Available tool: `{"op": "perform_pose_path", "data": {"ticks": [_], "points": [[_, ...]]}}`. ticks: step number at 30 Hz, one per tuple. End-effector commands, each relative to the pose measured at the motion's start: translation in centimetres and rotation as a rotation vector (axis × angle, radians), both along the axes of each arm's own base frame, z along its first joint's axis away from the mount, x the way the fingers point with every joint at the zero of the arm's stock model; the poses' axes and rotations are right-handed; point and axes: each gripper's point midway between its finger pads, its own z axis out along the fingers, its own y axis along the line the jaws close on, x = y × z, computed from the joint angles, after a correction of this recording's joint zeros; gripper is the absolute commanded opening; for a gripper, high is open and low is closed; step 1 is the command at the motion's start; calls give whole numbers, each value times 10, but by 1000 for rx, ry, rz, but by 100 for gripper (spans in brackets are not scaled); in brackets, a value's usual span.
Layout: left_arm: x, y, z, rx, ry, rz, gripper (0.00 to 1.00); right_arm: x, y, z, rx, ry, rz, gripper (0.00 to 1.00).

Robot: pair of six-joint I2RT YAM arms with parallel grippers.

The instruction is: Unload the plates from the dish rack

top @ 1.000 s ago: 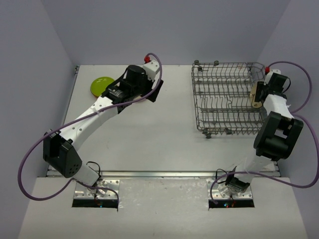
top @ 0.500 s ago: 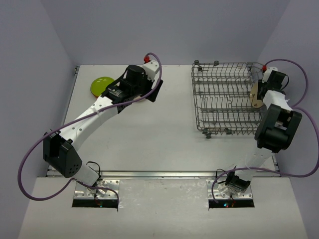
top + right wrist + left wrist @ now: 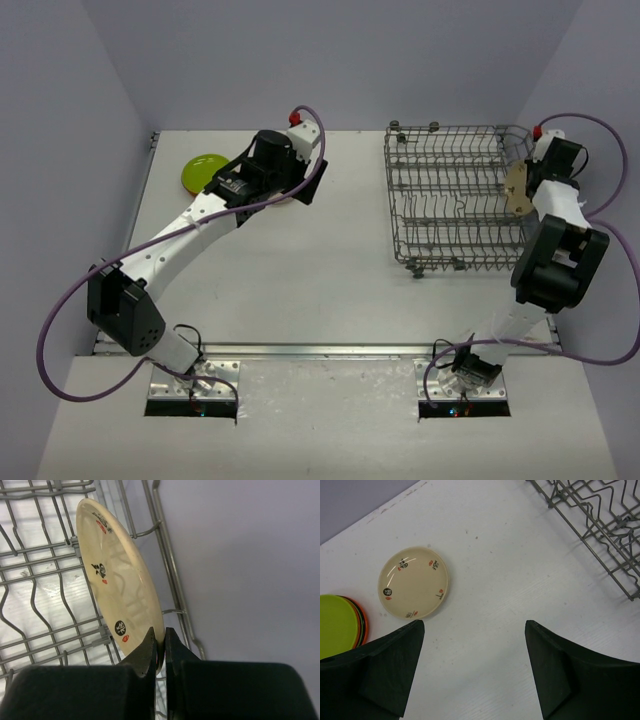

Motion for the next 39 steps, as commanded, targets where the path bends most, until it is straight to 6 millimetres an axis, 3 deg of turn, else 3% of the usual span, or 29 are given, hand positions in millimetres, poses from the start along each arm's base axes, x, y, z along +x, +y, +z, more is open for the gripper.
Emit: {"op": "perform_pose_path", "data": {"ticks": [1, 7, 9, 12, 14, 16, 23, 28, 35, 39], "points": [[10, -3, 32, -59, -62, 18, 80, 7, 8, 74, -14, -178, 10, 0], [14, 4, 38, -78, -60, 48, 81, -4, 21, 106, -9, -255, 20, 0], [18, 12, 41, -102, -48, 63, 82, -7, 34, 116, 27, -278, 60, 0], [20, 16, 47, -172, -12, 27, 82, -11, 69, 135, 136, -319, 183, 0], [15, 13, 54, -285, 48, -82, 82, -10, 123, 145, 298, -334, 410, 0], [8, 6, 57, -358, 100, -163, 81, -21, 173, 140, 433, -283, 551, 0], [-24, -22, 47, -422, 217, -360, 80, -66, 328, 124, 594, -160, 879, 0], [-39, -36, 29, -364, 254, -414, 80, -91, 404, 116, 719, -66, 999, 0], [-55, -58, 10, -235, 241, -422, 76, -103, 452, 119, 801, -14, 1086, 0], [-51, -59, 3, -218, 247, -401, 62, -107, 460, 121, 831, -8, 1100, 0]]}}
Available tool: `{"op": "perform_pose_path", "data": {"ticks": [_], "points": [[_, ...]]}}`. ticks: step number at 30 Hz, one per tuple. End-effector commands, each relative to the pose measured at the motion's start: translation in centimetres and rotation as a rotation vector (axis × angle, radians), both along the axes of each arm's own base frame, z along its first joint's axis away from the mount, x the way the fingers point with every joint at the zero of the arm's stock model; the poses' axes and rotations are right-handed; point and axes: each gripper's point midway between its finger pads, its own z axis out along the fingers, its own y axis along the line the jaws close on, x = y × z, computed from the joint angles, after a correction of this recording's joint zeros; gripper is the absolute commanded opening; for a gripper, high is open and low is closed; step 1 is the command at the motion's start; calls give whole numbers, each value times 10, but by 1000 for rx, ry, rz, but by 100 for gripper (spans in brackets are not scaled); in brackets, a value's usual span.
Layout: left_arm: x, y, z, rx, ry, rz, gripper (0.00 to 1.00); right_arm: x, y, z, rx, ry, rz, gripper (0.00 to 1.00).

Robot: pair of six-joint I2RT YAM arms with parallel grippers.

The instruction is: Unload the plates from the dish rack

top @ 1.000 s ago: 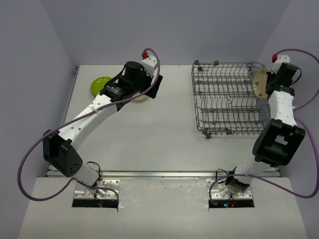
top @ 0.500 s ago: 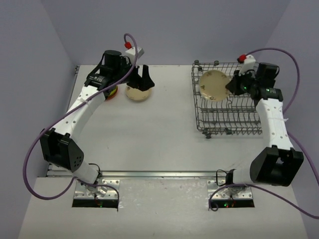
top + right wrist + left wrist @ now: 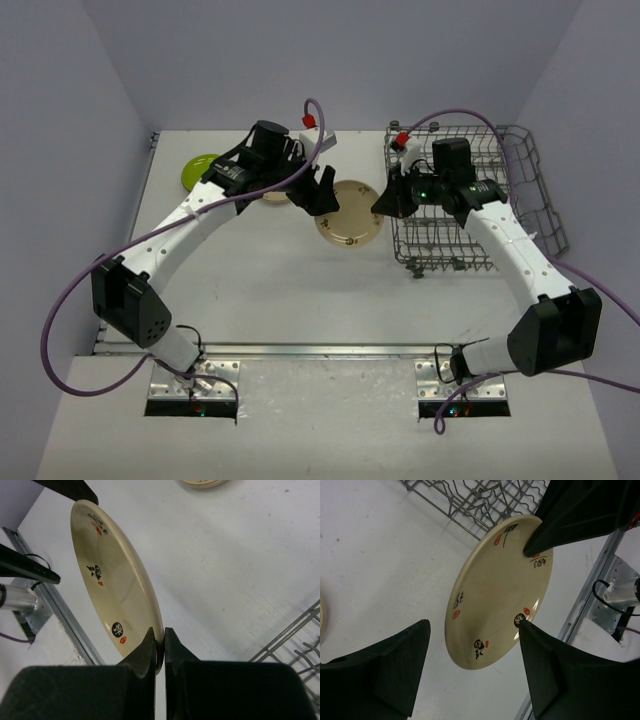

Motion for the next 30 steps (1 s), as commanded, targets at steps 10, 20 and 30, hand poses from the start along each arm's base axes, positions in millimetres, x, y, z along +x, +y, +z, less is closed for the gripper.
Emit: {"op": "perform_pose_path", "data": {"ticks": [10, 20, 30], "points": [[20, 6, -17, 73, -14, 58, 4, -1, 13, 34, 80, -64, 15, 0], [110, 101, -47, 40, 156, 341, 0, -4, -16, -1, -53, -22, -77, 99], [207, 184, -105, 68, 299, 548, 0, -9, -50, -29, -112, 16, -165, 99]]}}
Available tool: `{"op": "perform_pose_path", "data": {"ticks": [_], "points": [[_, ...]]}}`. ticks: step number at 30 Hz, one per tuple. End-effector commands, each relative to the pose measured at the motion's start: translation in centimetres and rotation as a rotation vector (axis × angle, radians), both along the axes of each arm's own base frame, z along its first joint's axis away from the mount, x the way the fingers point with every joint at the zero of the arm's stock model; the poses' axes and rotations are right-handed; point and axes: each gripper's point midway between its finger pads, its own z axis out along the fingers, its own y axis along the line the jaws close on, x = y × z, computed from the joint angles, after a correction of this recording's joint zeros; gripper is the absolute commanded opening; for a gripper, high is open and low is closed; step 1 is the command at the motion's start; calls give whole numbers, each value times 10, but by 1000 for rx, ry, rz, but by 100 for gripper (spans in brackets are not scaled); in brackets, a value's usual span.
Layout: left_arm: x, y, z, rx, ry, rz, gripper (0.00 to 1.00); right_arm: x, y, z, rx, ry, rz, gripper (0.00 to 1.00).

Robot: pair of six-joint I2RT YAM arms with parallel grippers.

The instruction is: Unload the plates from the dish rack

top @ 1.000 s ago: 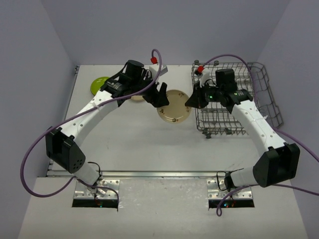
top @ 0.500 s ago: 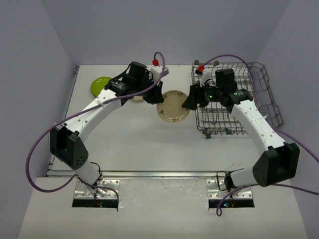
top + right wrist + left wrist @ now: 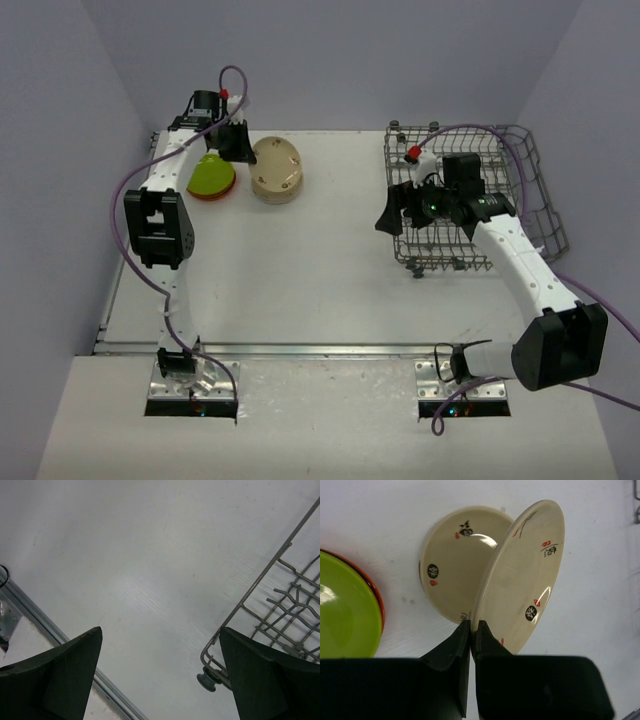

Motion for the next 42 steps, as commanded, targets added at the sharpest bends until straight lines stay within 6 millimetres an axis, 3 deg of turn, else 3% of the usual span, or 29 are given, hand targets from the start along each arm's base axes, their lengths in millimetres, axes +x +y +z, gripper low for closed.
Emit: {"op": "perform_pose_path", "data": {"ticks": [1, 6, 9, 10, 12, 13, 14, 15, 16, 17, 19, 25, 27, 29, 31, 34, 35, 38, 42], "points": [[18, -2, 5, -6, -14, 7, 0, 2, -14, 1, -25, -36, -28, 99], [29, 8, -25, -11, 14, 29, 2, 1, -24, -1, -35, -24, -43, 99], [29, 8, -37, -22, 38, 30, 15, 1, -27, 0, -31, -18, -48, 99], [29, 9, -39, -21, 43, 32, 26, 2, -27, 1, -27, -15, -48, 99], [29, 12, -38, -9, 39, 44, 59, 2, -28, 3, -23, -14, -54, 99], [29, 13, -39, -3, 40, 48, 60, 3, -28, 4, -21, -15, -57, 99], [29, 15, -29, 4, 19, 54, 78, 4, -29, 7, -22, -18, -70, 99], [29, 16, -16, 10, -5, 60, 83, 5, -31, 8, -27, -23, -82, 99], [29, 17, -9, 16, -19, 65, 97, 5, -32, 9, -32, -28, -92, 99], [29, 19, -1, 26, -35, 74, 100, 6, -34, 12, -35, -35, -106, 99], [25, 23, 32, 44, -97, 84, 100, 8, -41, 15, -58, -51, -142, 99], [-10, 33, 95, 131, -213, 89, 100, 7, -72, 9, -186, -96, -267, 99], [-31, 33, 80, 196, -189, 80, 100, 3, -90, -1, -257, -99, -329, 99], [-66, 35, 93, 229, -228, 71, 100, -1, -104, -9, -282, -97, -383, 99], [-93, 41, 88, 256, -236, 79, 100, -7, -116, -15, -270, -81, -447, 99], [-133, 52, 65, 310, -245, 92, 100, -20, -123, -29, -272, -68, -479, 99], [-146, 54, 66, 317, -264, 98, 100, -22, -125, -29, -273, -79, -492, 99], [-173, 58, 79, 323, -338, 122, 100, -30, -129, -33, -270, -105, -513, 99], [-196, 58, 68, 323, -356, 116, 100, -33, -133, -28, -259, -149, -537, 99]]}}
